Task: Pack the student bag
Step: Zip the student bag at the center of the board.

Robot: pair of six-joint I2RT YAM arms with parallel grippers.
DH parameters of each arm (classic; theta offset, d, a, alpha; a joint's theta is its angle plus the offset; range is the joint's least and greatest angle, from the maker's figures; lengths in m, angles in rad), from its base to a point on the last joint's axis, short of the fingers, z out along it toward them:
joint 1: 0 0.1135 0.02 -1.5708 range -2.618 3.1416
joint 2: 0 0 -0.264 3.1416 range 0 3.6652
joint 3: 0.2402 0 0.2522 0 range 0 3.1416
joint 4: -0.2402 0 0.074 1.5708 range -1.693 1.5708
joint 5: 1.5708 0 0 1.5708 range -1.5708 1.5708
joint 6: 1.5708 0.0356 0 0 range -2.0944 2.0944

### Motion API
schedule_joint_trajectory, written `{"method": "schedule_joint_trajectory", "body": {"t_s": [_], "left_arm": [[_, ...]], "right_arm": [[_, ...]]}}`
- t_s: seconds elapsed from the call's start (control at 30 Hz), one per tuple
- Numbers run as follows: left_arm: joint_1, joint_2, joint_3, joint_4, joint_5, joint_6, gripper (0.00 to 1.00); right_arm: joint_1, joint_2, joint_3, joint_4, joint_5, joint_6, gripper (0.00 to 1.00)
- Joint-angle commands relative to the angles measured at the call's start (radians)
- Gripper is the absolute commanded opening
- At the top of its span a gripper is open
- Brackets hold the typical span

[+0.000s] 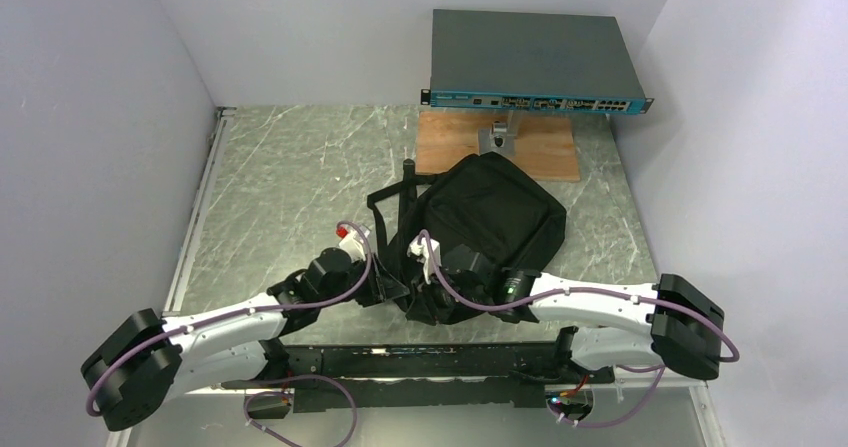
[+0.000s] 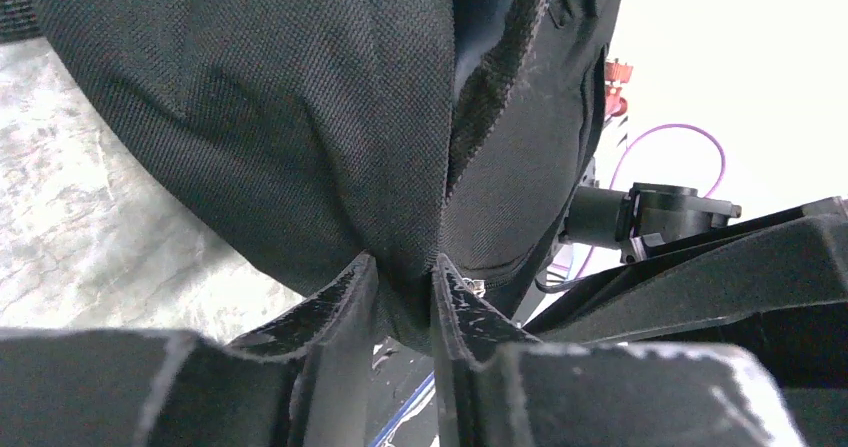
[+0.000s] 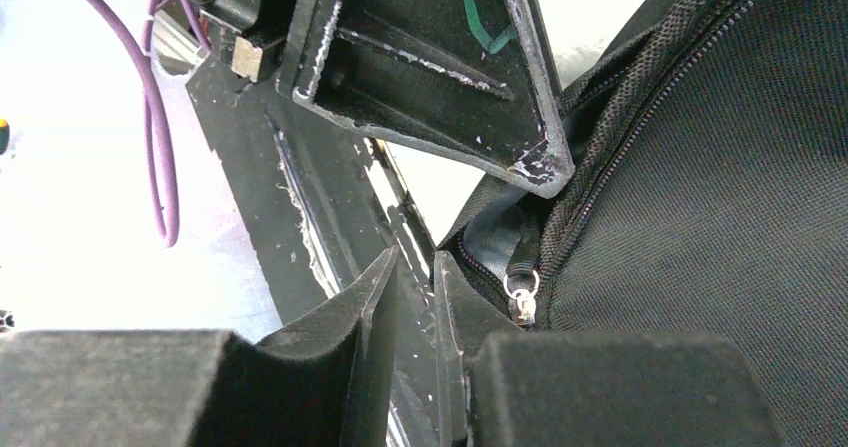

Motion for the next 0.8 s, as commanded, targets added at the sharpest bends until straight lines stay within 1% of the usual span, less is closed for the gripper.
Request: {"method": "schedule_joint_trajectory", "body": {"t_s": [0.0, 0.07, 0.17, 0.27, 0.37, 0.43, 0.5, 0.63, 0.77], "left_arm": [[-0.001, 0.019, -0.026, 0.205, 0.021, 0.063, 0.24], [-0.001, 0.032, -0.051, 0.281, 0.034, 0.07, 0.17], [-0.001, 0.044, -0.092, 0.39, 0.049, 0.077, 0.12], [-0.001, 0.05, -0.116, 0.446, 0.05, 0.092, 0.0], [-0.002, 0.047, -0.132, 0.484, 0.046, 0.111, 0.0], [-0.006, 0.041, -0.141, 0.509, 0.041, 0.127, 0.0], [-0.01, 0.038, -0.154, 0.547, 0.036, 0.145, 0.0], [-0.014, 0.066, -0.185, 0.685, 0.036, 0.177, 0.0], [-0.015, 0.112, -0.202, 0.812, 0.039, 0.209, 0.0]], "right_arm": [[0.009, -0.04, 0.063, 0.032, -0.08, 0.031, 0.21], [0.004, -0.043, 0.091, -0.051, -0.015, 0.013, 0.23], [-0.016, -0.075, 0.123, -0.149, 0.111, -0.008, 0.22], [-0.071, -0.106, 0.128, -0.168, 0.12, -0.012, 0.2], [-0.137, -0.102, 0.129, -0.177, 0.108, -0.017, 0.18], [-0.154, -0.081, 0.124, -0.17, 0.099, -0.038, 0.19], [-0.147, -0.05, 0.125, -0.154, 0.077, -0.066, 0.2], [-0.12, -0.001, 0.101, -0.088, 0.068, -0.07, 0.23], [-0.07, 0.009, 0.083, -0.061, 0.095, -0.079, 0.25]]}}
